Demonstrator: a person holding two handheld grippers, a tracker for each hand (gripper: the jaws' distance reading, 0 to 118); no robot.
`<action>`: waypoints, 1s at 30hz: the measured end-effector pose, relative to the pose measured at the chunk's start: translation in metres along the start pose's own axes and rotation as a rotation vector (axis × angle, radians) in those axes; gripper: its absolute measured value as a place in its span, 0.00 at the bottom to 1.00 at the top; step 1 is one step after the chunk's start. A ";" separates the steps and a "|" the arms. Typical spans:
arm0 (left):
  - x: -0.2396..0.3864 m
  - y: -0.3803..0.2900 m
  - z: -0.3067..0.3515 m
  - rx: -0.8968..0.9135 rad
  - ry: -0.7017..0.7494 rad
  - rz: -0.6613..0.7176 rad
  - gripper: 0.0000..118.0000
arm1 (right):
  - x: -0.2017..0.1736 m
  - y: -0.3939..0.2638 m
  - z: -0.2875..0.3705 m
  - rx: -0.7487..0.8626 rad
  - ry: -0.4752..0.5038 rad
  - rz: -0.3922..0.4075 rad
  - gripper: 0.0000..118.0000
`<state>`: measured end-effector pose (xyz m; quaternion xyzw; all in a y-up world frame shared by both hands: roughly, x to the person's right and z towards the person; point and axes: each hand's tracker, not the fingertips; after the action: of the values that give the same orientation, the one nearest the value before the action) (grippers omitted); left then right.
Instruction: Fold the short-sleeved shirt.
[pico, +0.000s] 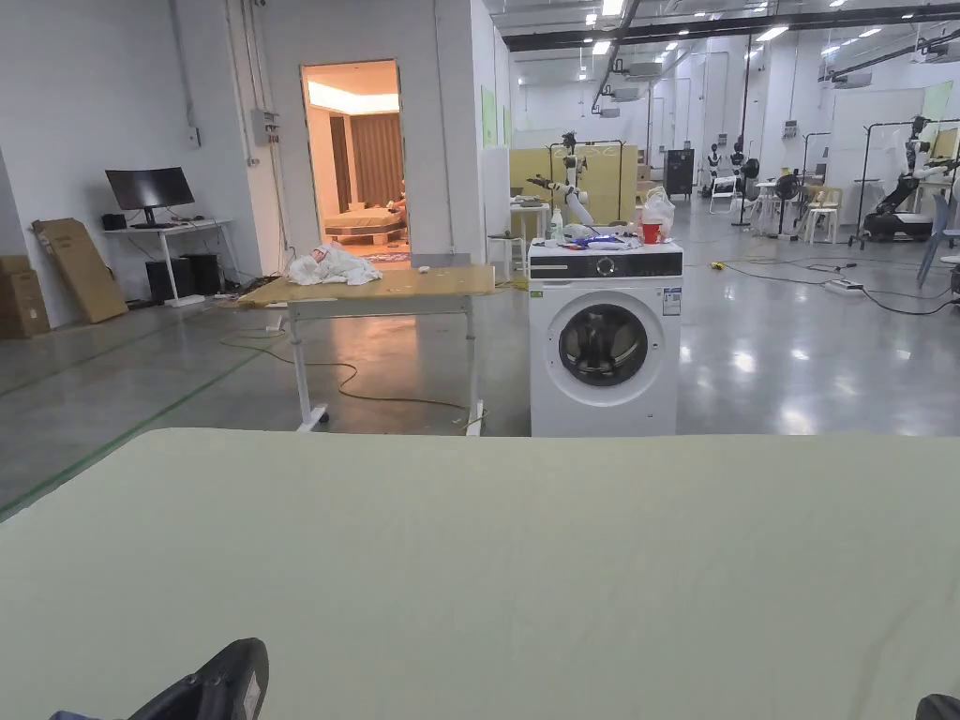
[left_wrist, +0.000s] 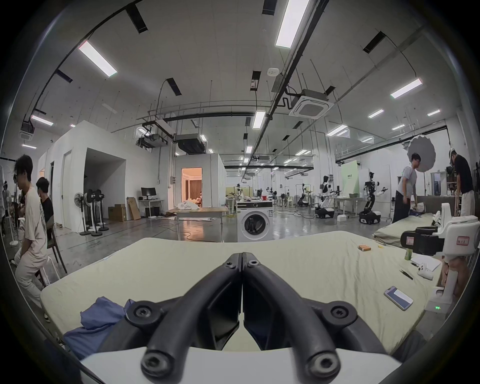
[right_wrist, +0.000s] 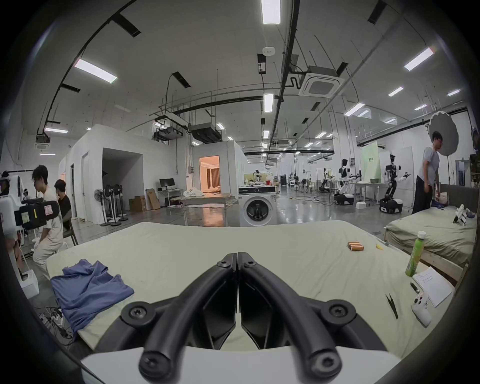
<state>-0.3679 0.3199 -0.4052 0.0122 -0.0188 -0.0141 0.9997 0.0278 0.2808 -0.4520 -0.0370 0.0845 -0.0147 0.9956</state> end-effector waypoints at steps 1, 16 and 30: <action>0.000 0.000 0.000 0.001 0.001 0.002 0.00 | -0.001 0.000 0.000 0.001 0.001 0.002 0.00; -0.042 -0.004 0.050 -0.049 0.204 -0.031 0.03 | -0.064 -0.006 -0.041 -0.009 0.235 -0.012 0.00; -0.154 -0.105 -0.012 -0.488 0.197 -0.027 0.71 | -0.090 -0.033 -0.048 -0.107 0.350 0.039 0.00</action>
<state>-0.5245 0.2192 -0.4256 -0.2279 0.0828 -0.0300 0.9697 -0.0699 0.2480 -0.4818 -0.0851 0.2580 0.0029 0.9624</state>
